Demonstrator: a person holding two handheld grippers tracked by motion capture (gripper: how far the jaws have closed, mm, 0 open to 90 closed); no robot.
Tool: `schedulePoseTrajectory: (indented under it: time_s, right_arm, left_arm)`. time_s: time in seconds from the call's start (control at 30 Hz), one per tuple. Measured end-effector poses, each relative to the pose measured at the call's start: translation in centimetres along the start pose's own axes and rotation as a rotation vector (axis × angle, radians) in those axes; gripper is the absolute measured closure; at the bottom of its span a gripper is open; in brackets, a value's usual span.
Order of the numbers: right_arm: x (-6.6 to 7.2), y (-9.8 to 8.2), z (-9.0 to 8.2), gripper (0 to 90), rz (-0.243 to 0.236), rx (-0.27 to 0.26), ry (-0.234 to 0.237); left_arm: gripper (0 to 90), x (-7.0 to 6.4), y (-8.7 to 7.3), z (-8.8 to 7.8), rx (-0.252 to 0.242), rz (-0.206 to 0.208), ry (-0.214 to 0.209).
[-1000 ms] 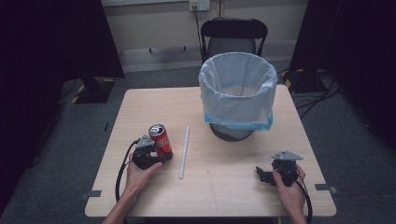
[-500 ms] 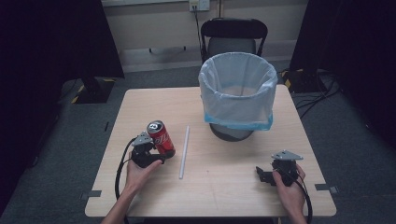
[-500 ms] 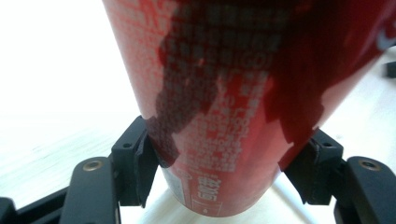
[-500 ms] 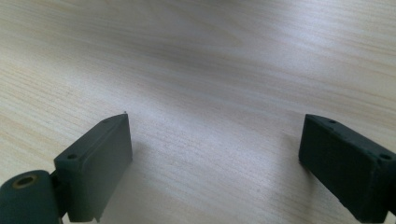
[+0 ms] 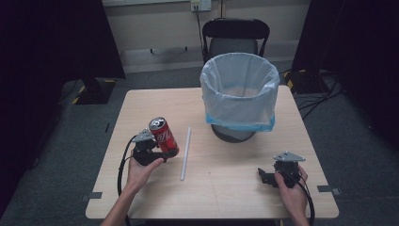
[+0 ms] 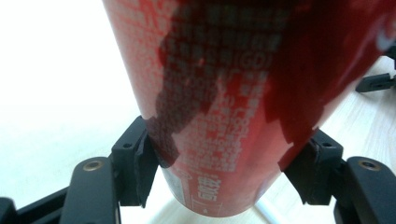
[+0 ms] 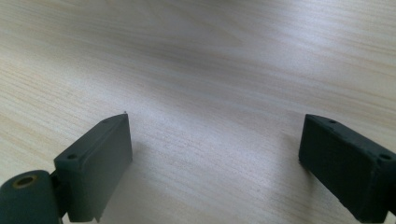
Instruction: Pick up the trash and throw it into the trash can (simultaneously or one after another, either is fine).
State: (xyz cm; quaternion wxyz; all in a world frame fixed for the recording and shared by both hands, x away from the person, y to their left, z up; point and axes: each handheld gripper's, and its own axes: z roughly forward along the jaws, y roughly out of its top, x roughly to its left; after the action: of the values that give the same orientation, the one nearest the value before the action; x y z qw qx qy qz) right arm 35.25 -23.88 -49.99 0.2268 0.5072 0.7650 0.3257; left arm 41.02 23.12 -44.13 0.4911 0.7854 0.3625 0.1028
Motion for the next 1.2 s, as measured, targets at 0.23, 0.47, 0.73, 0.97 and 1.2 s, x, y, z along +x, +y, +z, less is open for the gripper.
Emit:
schedulePoseTrajectory:
  time_s: [0.23, 0.47, 0.73, 0.97, 1.2]
  right_arm:
    - [0.0, 0.0, 0.0, 8.8, 0.0, 0.0, 0.0]
    - [0.0, 0.0, 0.0, 8.8, 0.0, 0.0, 0.0]
    - [0.0, 0.0, 0.0, 8.8, 0.0, 0.0, 0.0]
    - [0.0, 0.0, 0.0, 8.8, 0.0, 0.0, 0.0]
    - [0.0, 0.0, 0.0, 8.8, 0.0, 0.0, 0.0]
  left_arm:
    - [34.0, -0.3, 1.8, -0.1, -0.007, 0.039, 0.008]
    - [34.0, -0.4, 3.2, 0.3, -0.011, 0.056, -0.008]
    - [34.0, -1.2, 5.1, -0.5, -0.043, 0.072, -0.006]
    - [34.0, -1.7, 7.0, -1.0, -0.085, 0.073, -0.026]
    - [34.0, -2.2, 8.1, -1.4, -0.106, 0.098, -0.033]
